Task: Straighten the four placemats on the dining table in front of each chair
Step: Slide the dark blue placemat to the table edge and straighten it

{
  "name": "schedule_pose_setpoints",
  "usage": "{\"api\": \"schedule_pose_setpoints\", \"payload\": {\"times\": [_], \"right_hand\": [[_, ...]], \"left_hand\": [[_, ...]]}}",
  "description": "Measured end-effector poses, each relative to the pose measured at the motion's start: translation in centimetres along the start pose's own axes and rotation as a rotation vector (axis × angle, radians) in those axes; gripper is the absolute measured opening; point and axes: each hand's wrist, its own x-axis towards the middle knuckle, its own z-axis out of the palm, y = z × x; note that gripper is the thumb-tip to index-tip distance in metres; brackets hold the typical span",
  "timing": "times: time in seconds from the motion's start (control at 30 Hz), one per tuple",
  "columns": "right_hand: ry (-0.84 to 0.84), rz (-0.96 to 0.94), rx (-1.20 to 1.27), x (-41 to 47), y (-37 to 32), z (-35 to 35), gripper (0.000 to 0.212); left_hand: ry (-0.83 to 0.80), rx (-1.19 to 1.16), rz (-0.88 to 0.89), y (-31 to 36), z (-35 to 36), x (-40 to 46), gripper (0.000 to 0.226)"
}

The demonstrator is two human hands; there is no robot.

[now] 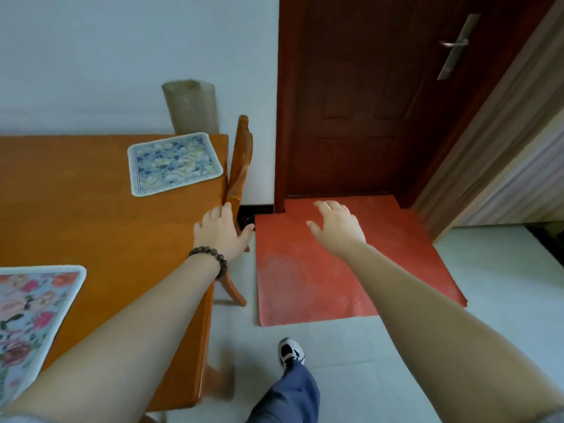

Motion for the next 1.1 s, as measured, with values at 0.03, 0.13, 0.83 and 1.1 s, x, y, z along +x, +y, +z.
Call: {"api": "schedule_pose_setpoints", "payload": {"times": [0.03,0.13,0.83,1.1], "right_hand": [[0.000,-0.017,-0.005,1.7,0.3,0.3,0.054],[-0.025,-0.069,0.004,7.6,0.6,1.3,0.054],[-0.202,-0.586,0.056,40.7,-12.9,6.2,0.052],[-0.307,-0.831,0.041,50.9,-18.6,12.3,0.051]], "left_hand": [[0.020,-0.001,-0.020,-0.4,0.4,1.3,0.069],[0.065,-0.014,-0.101,-1.6,1.7,5.8,0.072],[0.095,-0.007,-0.699,-10.4,3.3,23.3,0.077],[0.098,0.011,-0.994,-14.5,5.5,27.9,0.080]]}}
